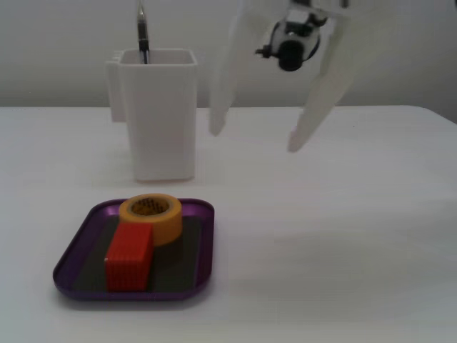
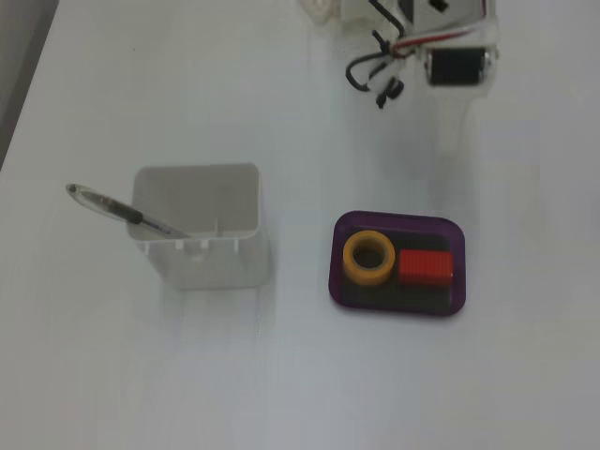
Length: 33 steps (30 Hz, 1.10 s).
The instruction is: Remove the cube from the box.
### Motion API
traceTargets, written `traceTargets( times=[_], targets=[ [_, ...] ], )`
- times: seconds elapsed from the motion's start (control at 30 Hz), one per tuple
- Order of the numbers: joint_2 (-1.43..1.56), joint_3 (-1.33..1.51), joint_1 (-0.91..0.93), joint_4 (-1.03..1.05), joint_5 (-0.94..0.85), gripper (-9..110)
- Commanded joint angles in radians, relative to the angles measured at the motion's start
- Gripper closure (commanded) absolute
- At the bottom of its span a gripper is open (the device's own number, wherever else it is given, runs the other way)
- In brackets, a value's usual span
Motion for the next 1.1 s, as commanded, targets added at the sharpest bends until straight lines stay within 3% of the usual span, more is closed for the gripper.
traceTargets(
  times=[0.0, 0.23, 0.53, 1.07],
  targets=[
    [-0.181, -0.272, -0.005, 0.012, 0.011, 82],
    [-0.474, -0.583, -0.003, 0.015, 0.005, 82],
    [-0.653, -0.741, 0.081, 0.015, -0.003, 82],
    [-0.687, -0.759, 0.115, 0.041, -0.003, 82]
  ],
)
